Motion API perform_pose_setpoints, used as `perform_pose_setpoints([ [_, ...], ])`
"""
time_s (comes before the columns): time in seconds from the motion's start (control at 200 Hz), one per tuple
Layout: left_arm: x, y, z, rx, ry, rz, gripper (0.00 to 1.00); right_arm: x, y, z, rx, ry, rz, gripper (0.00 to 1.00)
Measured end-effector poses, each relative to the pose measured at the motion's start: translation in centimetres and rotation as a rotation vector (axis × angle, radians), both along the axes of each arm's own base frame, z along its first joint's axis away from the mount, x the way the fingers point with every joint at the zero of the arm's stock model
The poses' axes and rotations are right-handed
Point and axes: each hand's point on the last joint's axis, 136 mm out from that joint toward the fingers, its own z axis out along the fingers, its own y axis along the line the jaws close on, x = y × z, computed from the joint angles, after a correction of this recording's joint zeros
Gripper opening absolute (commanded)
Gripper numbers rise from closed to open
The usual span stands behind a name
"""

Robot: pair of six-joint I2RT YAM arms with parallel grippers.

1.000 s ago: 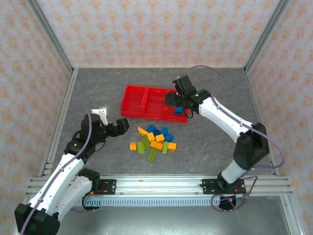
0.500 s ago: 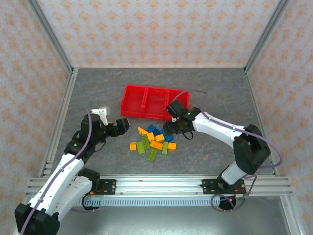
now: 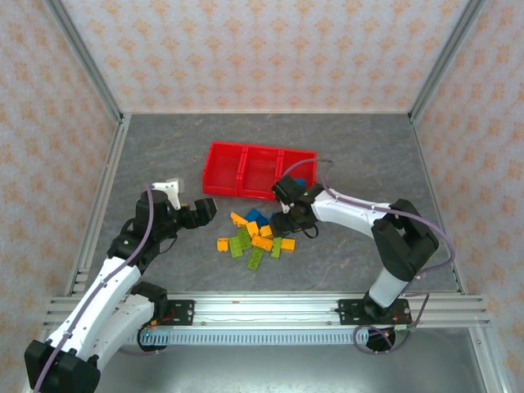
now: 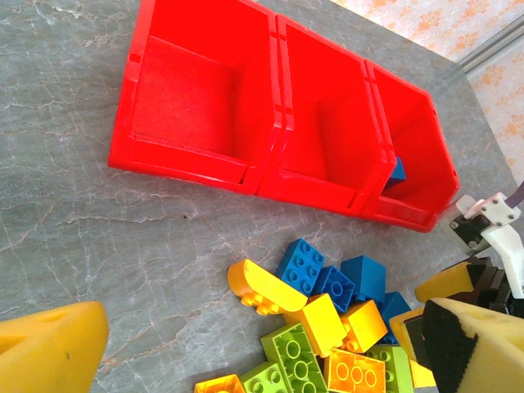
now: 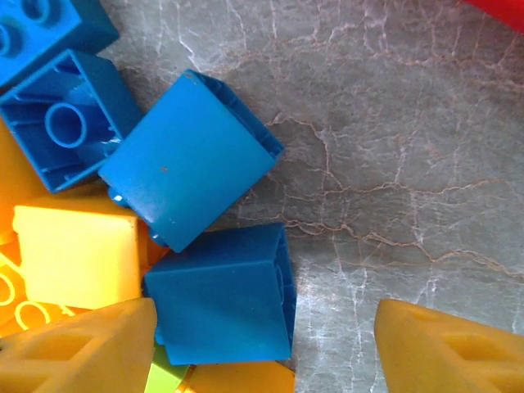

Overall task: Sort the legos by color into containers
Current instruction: Touch the lego at the center of the table, then pick up the lego from the center of the table.

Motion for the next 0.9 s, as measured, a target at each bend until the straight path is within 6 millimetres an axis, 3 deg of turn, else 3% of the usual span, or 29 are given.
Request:
perform_pose_setpoints([
  [0.541,-0.1,-0.2,0.0,0.0,0.0,-0.006,0.99,1.4,-0.3,-0.1,0.001,-0.037,-0.055,0.58],
  [0.901,-0.1,-0.2,0.0,0.0,0.0,-0.006,0.99,1.7,-0.5,0.2,0.004,-0.046,-0.051,0.71],
])
